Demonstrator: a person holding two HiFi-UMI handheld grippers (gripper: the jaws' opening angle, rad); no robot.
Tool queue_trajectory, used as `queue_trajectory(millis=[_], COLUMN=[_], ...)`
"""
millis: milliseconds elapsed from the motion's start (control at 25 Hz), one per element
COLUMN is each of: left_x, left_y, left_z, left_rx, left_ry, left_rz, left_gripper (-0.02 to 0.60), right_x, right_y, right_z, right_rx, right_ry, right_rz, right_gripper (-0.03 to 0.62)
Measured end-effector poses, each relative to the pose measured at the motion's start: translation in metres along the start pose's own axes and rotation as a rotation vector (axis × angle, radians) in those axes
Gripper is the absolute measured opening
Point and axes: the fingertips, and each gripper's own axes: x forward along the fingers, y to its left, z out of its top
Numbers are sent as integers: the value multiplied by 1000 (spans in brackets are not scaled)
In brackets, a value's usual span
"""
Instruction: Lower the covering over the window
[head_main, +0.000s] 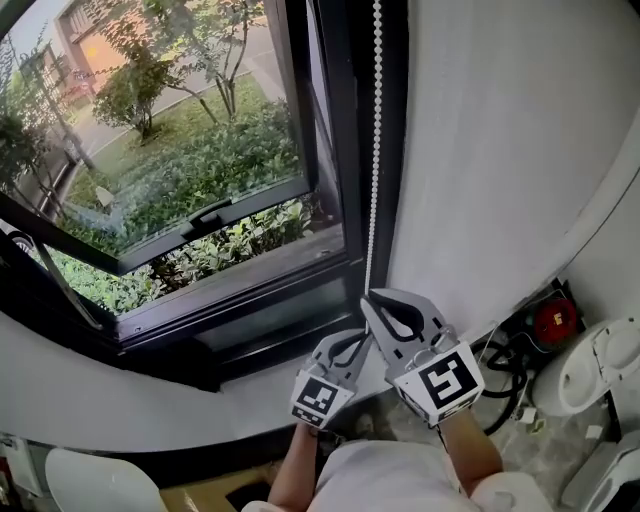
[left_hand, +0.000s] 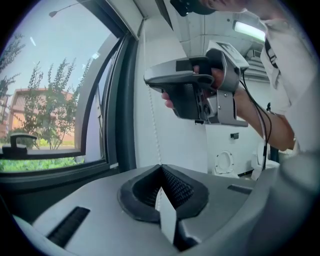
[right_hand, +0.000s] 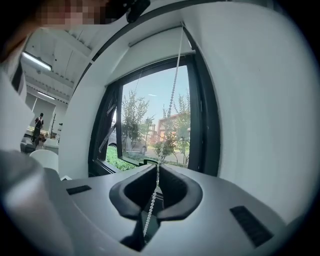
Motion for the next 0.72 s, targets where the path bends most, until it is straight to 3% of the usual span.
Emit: queue_trajectory(millis=[440,720], left_x=[7,13], left_y=[-17,-26], left_z=[-79,-125], left_rx=[-125,-180], left_ry=[64,150], left_rz=[-38,-69], left_gripper=[14,14], right_x=[-12,-18], right_y=[10,17], right_z=[-79,-126], right_rx=[37,54], right_ry=[59,149], right_rz=[14,25], right_gripper=[26,26])
